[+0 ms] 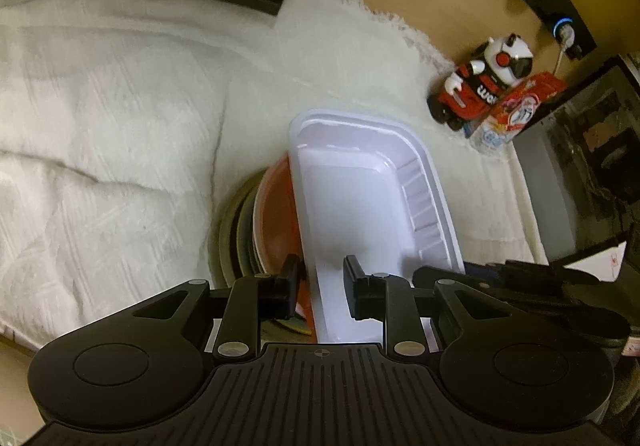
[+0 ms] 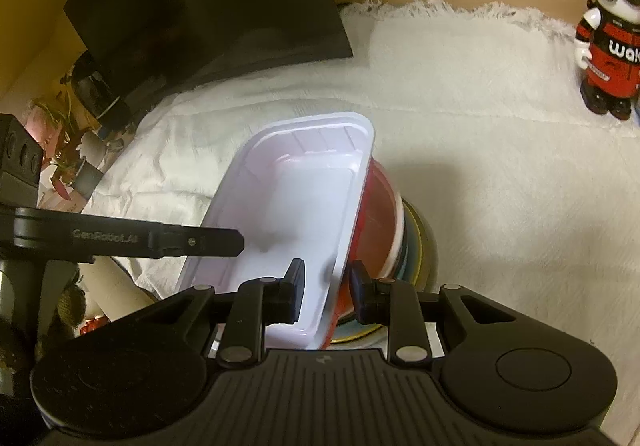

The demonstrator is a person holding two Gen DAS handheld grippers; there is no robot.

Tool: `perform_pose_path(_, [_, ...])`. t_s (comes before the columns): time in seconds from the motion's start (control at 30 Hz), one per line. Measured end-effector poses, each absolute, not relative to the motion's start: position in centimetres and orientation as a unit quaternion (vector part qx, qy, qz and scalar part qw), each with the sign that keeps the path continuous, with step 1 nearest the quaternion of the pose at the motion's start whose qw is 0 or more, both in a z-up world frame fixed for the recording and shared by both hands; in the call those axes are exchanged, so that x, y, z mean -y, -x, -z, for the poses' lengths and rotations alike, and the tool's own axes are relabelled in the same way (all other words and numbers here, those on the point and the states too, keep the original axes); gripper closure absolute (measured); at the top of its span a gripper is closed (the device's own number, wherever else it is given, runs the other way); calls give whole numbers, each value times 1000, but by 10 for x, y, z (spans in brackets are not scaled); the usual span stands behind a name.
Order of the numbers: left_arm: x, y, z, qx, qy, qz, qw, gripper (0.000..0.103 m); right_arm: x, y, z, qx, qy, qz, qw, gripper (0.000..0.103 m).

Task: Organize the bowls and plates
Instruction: 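Lower the tray onto the top of the bowl stack with both grippers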

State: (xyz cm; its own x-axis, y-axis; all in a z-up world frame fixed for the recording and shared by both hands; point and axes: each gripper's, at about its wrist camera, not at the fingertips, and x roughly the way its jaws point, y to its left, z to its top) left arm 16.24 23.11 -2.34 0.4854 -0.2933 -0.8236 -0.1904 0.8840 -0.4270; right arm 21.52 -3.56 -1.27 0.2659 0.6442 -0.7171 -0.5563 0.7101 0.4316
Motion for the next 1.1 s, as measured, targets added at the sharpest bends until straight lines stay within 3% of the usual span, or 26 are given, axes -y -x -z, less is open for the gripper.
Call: perform_pose_path(1.1, [-243,-164,25,-499,277,23,821,78,35,-211,12,-479,-41,-381,790,75])
